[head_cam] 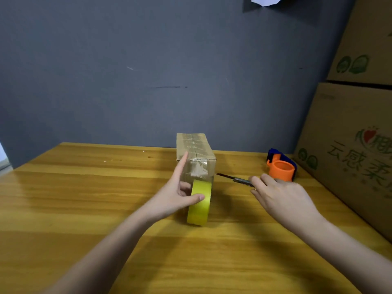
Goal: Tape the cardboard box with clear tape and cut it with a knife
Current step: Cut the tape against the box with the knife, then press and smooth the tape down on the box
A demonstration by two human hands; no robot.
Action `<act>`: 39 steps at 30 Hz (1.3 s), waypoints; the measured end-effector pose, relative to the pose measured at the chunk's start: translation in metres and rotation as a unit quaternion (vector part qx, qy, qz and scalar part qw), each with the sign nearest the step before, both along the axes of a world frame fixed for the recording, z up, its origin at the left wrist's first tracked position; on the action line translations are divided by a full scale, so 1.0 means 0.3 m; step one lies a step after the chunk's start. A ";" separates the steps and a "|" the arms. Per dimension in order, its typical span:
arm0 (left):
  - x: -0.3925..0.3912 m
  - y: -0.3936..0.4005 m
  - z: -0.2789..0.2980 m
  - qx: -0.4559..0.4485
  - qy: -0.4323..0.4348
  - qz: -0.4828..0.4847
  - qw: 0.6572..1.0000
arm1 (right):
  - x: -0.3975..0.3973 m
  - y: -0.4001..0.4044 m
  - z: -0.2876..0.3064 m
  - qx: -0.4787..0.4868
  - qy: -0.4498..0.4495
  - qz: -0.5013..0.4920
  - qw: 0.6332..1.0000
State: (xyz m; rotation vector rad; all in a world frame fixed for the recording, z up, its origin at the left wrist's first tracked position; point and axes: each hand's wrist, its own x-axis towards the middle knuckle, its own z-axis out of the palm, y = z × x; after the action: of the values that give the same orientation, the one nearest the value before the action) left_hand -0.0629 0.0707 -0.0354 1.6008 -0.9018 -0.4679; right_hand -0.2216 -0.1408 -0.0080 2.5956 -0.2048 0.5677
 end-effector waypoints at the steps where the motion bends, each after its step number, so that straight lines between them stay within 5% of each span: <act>1: -0.014 -0.002 -0.006 -0.013 0.004 -0.001 1.000 | -0.013 0.000 0.002 0.035 0.002 -0.021 0.999; 5: -0.094 -0.031 -0.009 -0.016 -0.029 0.004 0.999 | -0.027 -0.029 -0.019 0.285 -0.019 -0.066 0.956; 8: -0.161 -0.095 0.011 0.045 -0.148 -0.006 0.988 | -0.012 -0.089 -0.060 0.438 -0.030 -0.098 0.893; 12: -0.258 -0.236 0.009 0.210 -0.431 -0.006 0.878 | -0.006 -0.188 -0.140 0.539 -0.036 -0.167 0.825; 15: -0.302 -0.350 -0.025 0.261 -0.525 -0.021 0.810 | -0.003 -0.233 -0.196 0.535 -0.048 -0.224 0.813; 21: -0.289 -0.492 -0.116 0.245 -0.615 -0.008 0.750 | -0.007 -0.223 -0.230 0.436 -0.062 -0.265 0.858; 29: -0.263 -0.548 -0.200 0.180 -0.636 0.023 0.750 | -0.021 -0.215 -0.261 0.338 -0.063 -0.287 0.894; 39: -0.269 -0.555 -0.210 0.198 -0.614 0.080 0.760 | -0.014 -0.216 -0.261 0.362 -0.089 -0.288 0.882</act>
State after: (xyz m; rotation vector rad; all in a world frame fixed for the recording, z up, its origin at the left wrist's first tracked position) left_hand -0.1436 -0.0957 -0.0982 2.3553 -1.6593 0.7117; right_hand -0.2257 -0.2058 -0.0863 2.9193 -1.4393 0.5687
